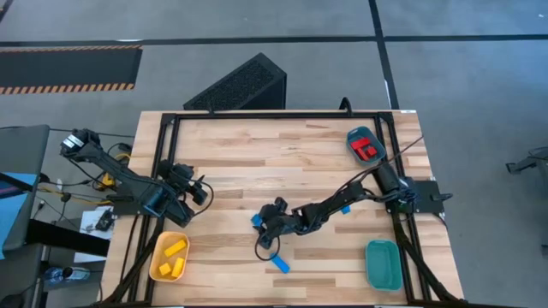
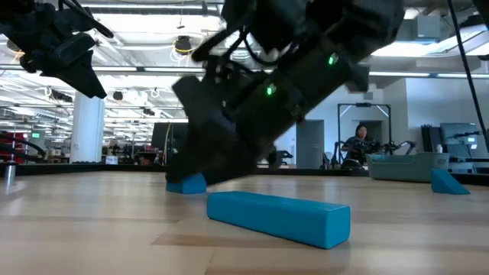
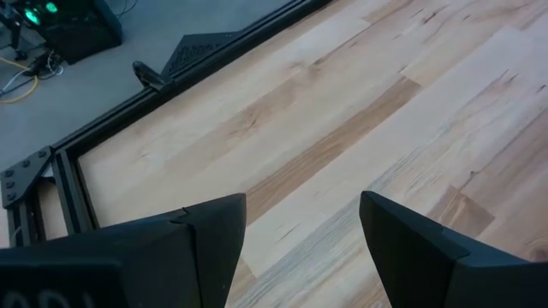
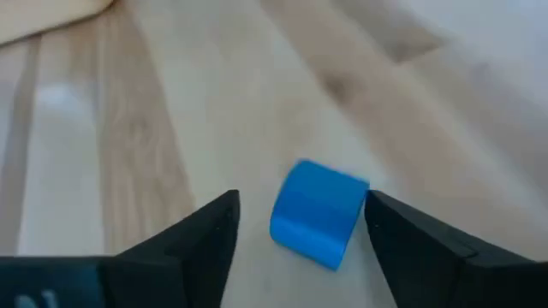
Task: Sort & place blocks by color
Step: Put the top left blue block into the green bin
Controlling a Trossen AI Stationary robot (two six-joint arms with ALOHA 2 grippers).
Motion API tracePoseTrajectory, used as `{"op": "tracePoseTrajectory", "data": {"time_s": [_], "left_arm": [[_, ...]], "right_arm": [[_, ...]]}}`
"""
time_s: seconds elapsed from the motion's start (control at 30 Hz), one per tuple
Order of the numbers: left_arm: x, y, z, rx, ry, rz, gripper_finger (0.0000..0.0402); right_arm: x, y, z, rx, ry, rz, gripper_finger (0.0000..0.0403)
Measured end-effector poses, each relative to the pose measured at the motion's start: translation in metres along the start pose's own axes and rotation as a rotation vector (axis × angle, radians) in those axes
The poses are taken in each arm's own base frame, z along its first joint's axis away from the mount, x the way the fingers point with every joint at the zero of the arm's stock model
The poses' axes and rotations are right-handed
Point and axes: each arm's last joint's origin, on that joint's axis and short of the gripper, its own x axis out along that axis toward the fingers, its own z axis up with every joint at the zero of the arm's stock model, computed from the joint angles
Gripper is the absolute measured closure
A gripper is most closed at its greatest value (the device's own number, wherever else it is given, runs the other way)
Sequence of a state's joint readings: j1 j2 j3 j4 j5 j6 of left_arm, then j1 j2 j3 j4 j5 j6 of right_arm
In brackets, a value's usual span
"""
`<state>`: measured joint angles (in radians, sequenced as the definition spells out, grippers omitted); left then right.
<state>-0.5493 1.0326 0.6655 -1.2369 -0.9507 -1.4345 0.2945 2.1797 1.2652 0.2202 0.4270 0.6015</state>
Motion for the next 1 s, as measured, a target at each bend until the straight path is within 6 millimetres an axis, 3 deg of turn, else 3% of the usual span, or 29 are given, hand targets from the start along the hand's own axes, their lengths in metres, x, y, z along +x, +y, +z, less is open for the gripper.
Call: {"op": "tracePoseTrajectory", "data": {"time_s": [0.23,0.43,0.6,0.77,1.0], "left_arm": [[0.0,0.0,0.0,-0.003,-0.004,-0.001,0.0183],[0.0,0.0,0.0,0.014,-0.005,0.0,0.0183],[0.0,0.0,0.002,0.05,-0.058,0.008,0.0183],[0.002,-0.006,0.009,-0.001,-0.219,0.014,0.0183],[0.011,-0.029,0.028,0.091,-0.226,-0.057,0.0191]], "right_arm": [[0.016,-0.009,-0.01,0.028,0.018,-0.013,0.0176],[0.007,-0.01,-0.003,-0.063,0.054,-0.02,0.0271],[-0.018,-0.015,0.014,-0.182,0.138,-0.054,0.0286],[-0.057,-0.017,0.043,-0.226,0.157,-0.109,0.0286],[-0.117,-0.018,0.048,-0.309,0.264,-0.233,0.0286]]}}
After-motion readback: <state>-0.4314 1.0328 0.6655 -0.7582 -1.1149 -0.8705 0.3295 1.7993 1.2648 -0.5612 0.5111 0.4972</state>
